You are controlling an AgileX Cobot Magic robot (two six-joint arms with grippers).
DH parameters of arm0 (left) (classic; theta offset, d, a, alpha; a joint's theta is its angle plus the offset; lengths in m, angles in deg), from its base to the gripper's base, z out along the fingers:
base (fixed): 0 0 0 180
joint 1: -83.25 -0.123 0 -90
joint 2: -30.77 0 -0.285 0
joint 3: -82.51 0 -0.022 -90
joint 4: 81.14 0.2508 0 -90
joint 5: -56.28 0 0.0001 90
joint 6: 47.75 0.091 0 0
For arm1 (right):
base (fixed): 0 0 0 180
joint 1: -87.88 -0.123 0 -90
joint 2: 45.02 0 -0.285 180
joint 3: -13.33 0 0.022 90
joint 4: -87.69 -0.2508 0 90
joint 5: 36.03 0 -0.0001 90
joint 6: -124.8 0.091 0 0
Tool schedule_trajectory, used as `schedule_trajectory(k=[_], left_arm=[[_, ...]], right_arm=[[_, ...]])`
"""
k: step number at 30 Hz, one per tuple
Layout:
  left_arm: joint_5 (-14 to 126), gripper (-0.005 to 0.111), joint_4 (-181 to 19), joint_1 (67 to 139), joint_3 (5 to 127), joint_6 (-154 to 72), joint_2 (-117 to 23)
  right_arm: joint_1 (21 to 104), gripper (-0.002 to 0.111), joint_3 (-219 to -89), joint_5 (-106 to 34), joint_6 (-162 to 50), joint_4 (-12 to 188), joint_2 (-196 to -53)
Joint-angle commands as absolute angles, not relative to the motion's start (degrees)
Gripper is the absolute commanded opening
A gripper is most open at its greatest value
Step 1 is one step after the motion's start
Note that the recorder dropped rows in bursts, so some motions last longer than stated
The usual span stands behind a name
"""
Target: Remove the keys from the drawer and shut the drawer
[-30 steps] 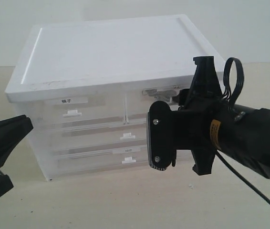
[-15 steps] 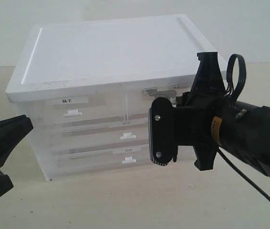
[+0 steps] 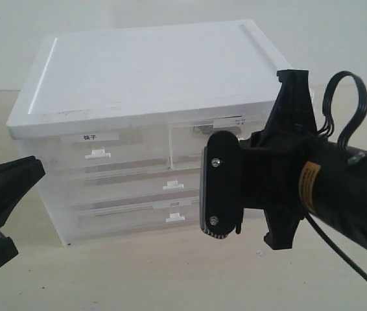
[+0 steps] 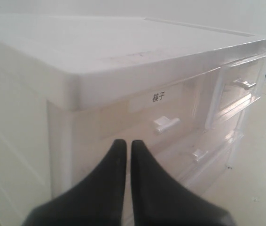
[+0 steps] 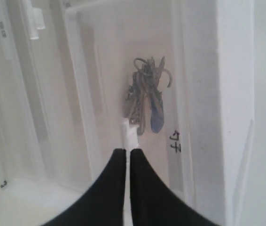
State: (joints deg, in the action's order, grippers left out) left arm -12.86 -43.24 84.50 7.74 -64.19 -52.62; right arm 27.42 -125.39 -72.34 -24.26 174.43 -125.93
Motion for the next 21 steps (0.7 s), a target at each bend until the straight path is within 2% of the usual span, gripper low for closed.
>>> schedule_trajectory(k=[1, 5, 7, 11, 12, 21], left_arm=[[-13.69, 0.005, -43.22, 84.47, 8.03, -64.74, -52.84], [-13.69, 0.005, -43.22, 84.47, 8.03, -64.74, -52.84], [-13.69, 0.005, -43.22, 84.47, 8.03, -64.74, -52.84], [-13.69, 0.005, -43.22, 84.47, 8.03, -64.74, -52.84], [-13.69, 0.005, -43.08, 84.47, 8.03, -64.74, -52.84], [-13.69, 0.005, -42.97, 84.47, 8.03, -64.74, -52.84]], right_arm=[[27.29, 0.000, -125.49, -72.69, -29.14, 168.75, -125.32], [27.29, 0.000, -125.49, -69.95, -29.24, 168.87, -125.32], [27.29, 0.005, -125.49, -69.90, -29.24, 169.72, -125.32], [27.29, 0.034, -125.49, -70.06, -29.05, 170.30, -125.32], [27.29, 0.037, -125.49, -70.39, -28.58, 170.98, -125.45], [27.40, 0.038, -125.49, -71.46, -19.25, 181.06, -125.54]])
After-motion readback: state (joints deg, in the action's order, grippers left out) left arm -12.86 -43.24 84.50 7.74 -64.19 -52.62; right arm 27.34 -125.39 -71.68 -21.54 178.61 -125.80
